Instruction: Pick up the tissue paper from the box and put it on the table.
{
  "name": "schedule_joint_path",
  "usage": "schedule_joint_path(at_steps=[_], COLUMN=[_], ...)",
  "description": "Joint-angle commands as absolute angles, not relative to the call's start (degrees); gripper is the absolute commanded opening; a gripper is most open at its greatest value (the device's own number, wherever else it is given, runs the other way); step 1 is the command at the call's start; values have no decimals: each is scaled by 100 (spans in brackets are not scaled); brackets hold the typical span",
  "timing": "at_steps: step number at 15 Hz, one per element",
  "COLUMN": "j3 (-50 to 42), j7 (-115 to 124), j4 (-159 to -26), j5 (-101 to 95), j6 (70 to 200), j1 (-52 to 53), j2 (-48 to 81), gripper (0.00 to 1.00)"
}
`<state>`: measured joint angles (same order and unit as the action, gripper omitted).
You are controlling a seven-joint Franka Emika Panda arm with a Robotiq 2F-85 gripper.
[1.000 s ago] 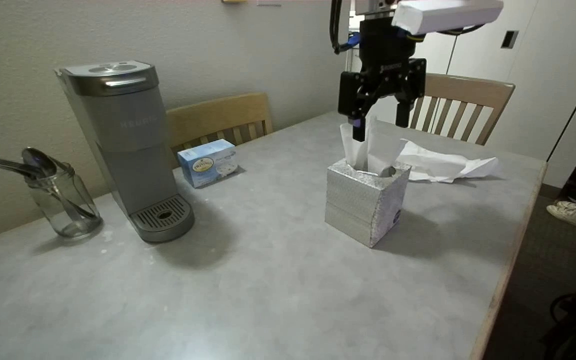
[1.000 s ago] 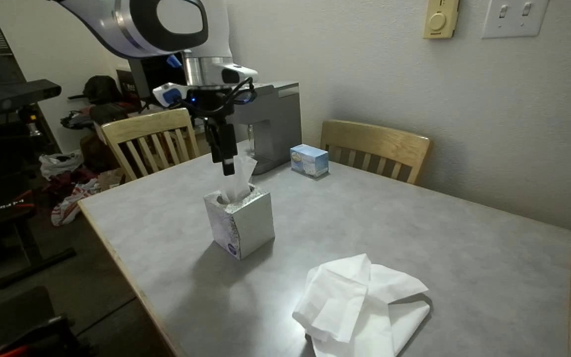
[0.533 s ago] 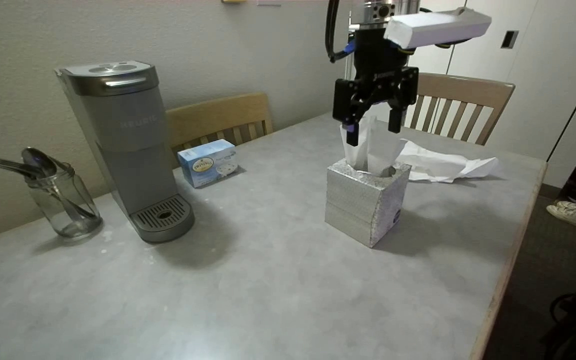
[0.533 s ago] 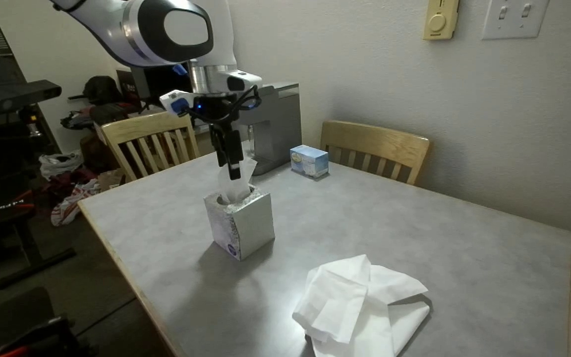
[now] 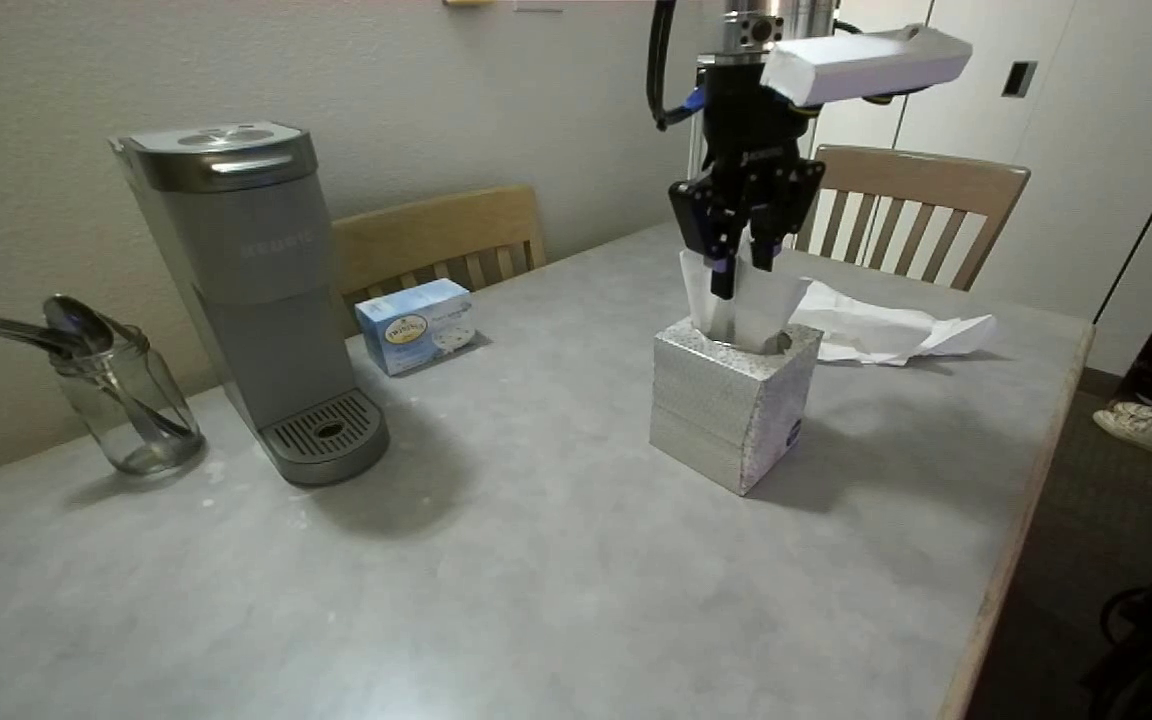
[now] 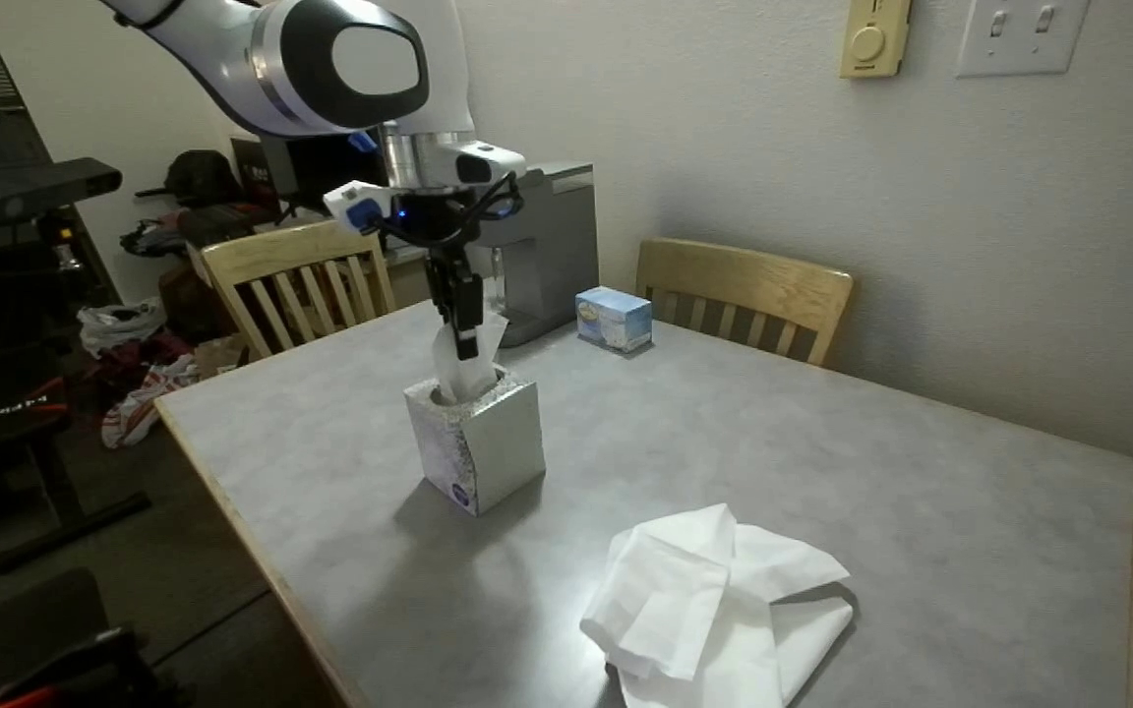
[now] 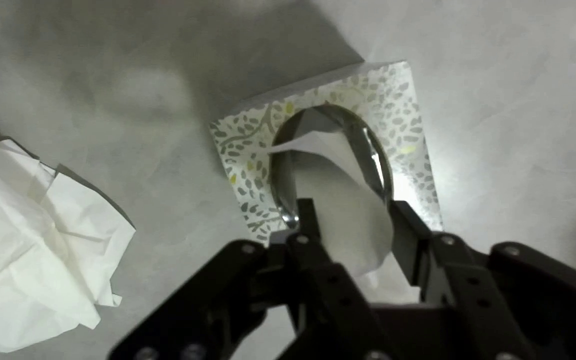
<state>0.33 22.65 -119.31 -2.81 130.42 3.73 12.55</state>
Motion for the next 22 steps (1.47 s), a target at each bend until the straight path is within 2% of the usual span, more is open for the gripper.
schedule_joint_path(at_steps=[1,2,4,22], j3=[-8,-8,-8,212], j7=[2173,2176,2175,2140], j4=[-11836,-11817,-11770,-10907], j5=[-298,-308,-337,-922], j6=[13095,13079,13043,11836], j1=[381,384,393,406], j2=[1306,1294,1247,-89], gripper=[11,3,0,0])
